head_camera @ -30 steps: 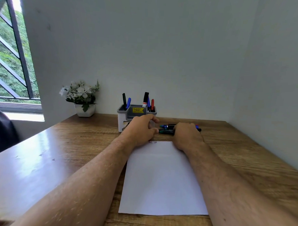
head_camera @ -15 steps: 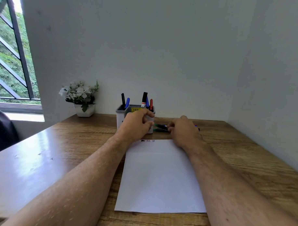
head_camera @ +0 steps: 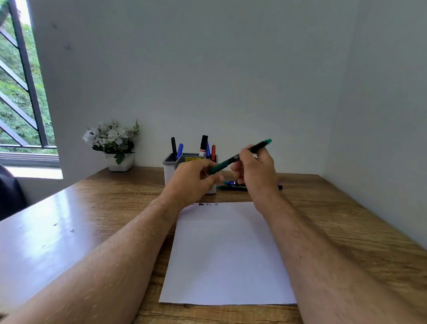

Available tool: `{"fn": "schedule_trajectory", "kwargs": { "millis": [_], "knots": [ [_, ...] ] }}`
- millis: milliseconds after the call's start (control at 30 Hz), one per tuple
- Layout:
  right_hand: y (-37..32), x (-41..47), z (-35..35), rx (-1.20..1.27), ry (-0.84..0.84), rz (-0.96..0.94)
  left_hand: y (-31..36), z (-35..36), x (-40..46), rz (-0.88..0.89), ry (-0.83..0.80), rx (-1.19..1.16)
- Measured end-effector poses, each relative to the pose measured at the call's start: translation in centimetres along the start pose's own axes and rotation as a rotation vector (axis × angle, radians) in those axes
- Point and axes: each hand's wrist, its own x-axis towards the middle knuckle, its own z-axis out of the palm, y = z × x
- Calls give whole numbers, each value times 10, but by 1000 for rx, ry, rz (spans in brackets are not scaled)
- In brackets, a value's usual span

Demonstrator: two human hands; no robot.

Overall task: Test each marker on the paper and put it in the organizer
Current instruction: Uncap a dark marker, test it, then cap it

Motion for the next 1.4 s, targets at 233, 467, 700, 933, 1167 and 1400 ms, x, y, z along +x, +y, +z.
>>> {"fn": "schedule_trajectory", "kwargs": {
  "millis": [233, 467, 700, 933, 1167, 1400],
  "knots": [
    [-6, 0, -10, 231, -24, 235, -1, -9, 2, -115, 110, -488],
    [0, -2, -12, -97, -124, 452, -4, -14, 5, -230, 98, -1042],
    [-1, -9, -4, -173, -416, 467, -1, -16, 4, -268, 100, -1064],
    [-2, -15, 4, -131, -476, 386, 5, -15, 0, -242, 44, -914],
    [-5, -12, 2, -251, -356, 274, 8, -17, -1, -197, 22, -952],
    [-4, -10, 1, -262, -328, 216, 7, -16, 1, -177, 28, -1003]
  ]
}}
